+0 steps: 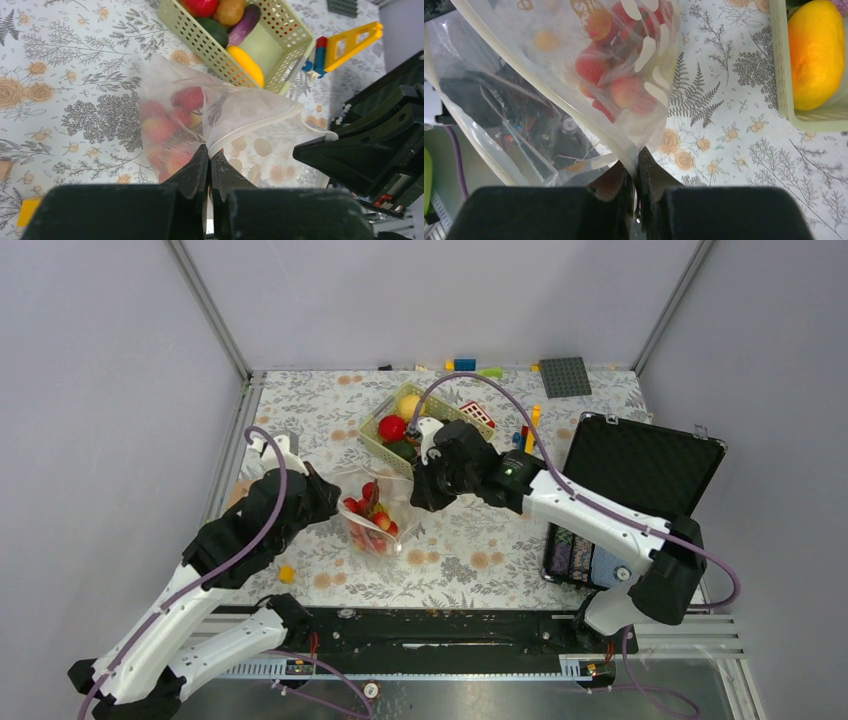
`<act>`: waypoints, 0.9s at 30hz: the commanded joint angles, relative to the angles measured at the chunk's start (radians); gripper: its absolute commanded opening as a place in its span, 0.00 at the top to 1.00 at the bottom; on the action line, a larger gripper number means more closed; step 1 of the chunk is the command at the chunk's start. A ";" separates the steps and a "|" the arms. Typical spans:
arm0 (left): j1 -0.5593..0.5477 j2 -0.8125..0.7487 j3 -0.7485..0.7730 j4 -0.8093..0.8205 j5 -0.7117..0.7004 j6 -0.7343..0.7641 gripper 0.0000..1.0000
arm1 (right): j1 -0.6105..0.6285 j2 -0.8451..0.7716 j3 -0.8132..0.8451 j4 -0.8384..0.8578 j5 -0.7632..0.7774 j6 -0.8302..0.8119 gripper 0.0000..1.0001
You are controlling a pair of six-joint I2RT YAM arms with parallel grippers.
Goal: Place the food in the zip-top bag and seal the zipper
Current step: Adjust the zipper food storage bag at the center of the board.
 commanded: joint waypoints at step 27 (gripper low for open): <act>0.024 0.166 0.171 -0.090 -0.232 0.012 1.00 | -0.367 0.281 0.192 0.096 -0.187 -0.159 0.05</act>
